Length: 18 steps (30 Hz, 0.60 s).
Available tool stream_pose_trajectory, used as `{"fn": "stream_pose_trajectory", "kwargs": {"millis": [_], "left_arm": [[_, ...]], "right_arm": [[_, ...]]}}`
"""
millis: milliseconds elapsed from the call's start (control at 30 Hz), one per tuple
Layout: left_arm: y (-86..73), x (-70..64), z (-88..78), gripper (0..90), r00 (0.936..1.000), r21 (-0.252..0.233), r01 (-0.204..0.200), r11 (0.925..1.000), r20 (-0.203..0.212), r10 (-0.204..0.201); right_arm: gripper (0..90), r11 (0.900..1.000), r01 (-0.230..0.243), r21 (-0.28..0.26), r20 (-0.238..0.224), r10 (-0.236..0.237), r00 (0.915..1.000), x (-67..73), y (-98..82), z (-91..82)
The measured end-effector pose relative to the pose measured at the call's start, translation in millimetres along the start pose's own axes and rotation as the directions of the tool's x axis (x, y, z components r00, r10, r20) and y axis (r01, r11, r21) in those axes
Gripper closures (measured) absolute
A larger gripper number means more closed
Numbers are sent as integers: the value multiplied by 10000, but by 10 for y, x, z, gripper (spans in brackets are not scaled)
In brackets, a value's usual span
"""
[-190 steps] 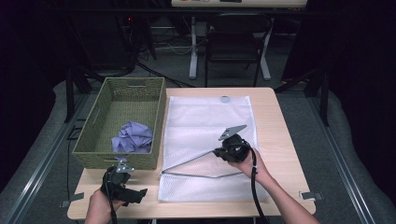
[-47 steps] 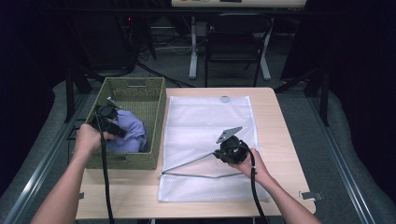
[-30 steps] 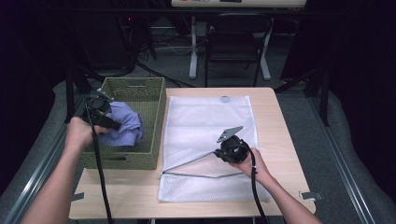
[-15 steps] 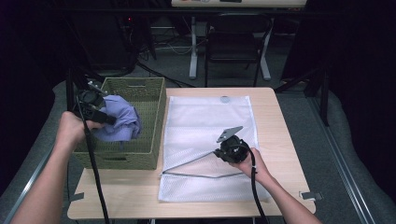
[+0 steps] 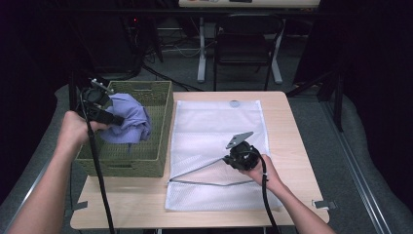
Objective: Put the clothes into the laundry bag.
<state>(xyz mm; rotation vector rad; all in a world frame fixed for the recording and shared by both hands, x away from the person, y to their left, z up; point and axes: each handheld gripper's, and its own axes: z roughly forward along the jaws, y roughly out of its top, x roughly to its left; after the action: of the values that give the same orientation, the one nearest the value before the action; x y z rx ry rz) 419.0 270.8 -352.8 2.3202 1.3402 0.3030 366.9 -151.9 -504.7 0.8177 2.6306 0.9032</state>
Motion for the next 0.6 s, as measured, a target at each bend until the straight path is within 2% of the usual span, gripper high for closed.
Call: {"fn": "stream_pose_trajectory", "kwargs": {"millis": [300, 600], "left_arm": [[128, -205, -51, 729, 9981, -265, -524, 9983, 310, 532], [251, -520, -61, 728, 9888, -407, -1309, 9906, 662, 1334]], "right_arm": [[864, 10000, -15, 10, -14, 15, 10000, -2, 1, 5], [869, 10000, 17, -15, 79, -17, 10000, 12, 6, 2]]}}
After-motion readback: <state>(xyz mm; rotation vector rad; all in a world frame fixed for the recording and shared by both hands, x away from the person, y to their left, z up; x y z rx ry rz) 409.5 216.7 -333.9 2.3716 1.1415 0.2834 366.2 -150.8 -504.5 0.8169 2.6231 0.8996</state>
